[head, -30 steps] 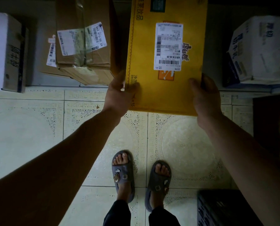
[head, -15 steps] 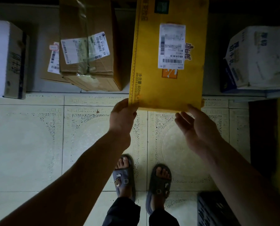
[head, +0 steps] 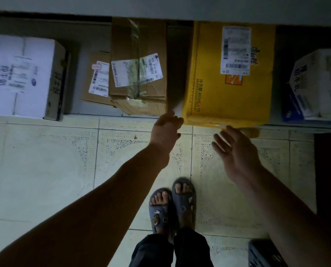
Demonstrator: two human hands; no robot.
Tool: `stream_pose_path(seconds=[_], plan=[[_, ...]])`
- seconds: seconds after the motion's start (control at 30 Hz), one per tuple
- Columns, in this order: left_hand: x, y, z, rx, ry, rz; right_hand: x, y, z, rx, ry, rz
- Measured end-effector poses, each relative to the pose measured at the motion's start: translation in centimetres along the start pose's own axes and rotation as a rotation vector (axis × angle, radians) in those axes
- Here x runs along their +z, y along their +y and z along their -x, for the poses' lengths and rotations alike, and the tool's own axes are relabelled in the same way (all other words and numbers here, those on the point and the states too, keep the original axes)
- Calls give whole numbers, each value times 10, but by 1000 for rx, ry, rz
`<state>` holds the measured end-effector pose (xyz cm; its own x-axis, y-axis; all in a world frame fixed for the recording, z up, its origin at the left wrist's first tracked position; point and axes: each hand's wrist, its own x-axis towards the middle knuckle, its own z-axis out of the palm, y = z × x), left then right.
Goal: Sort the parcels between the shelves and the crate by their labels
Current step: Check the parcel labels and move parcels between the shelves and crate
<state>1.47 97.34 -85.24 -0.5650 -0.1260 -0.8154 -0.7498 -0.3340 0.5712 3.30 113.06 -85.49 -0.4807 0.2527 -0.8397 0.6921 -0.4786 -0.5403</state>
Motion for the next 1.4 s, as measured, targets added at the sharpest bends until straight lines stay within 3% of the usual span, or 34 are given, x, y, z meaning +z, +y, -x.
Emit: stream_pose_path(seconds=[0.17, 0.3, 0.4, 0.47, 0.57, 0.7, 0.87, 1.07, 1.17, 1.4], plan=[[-44, 16, 3, 105, 177, 6, 33, 35, 21, -4, -198, 316], [-80, 26, -3, 371, 365, -82, 69, 46, 28, -179, -306, 537], [-105, 31, -16, 539, 463, -224, 99, 47, 23, -328, -278, 623], [-115, 38, -25, 500, 426, -271, 116, 45, 18, -418, -242, 660], [-130, 54, -37, 335, 222, -204, 142, 51, 5, -513, -167, 732], [-141, 64, -48, 325, 26, -283, 156, 60, -9, -456, -131, 699], [-156, 60, -54, 324, -21, -258, 156, 72, -8, -417, -70, 660], [-172, 39, -55, 255, 50, -278, 133, 95, -4, -379, 15, 706], [-176, 32, -61, 239, 83, -292, 126, 101, -5, -400, -13, 730], [-170, 22, -67, 247, -60, -183, 135, 98, -14, -329, -163, 631]])
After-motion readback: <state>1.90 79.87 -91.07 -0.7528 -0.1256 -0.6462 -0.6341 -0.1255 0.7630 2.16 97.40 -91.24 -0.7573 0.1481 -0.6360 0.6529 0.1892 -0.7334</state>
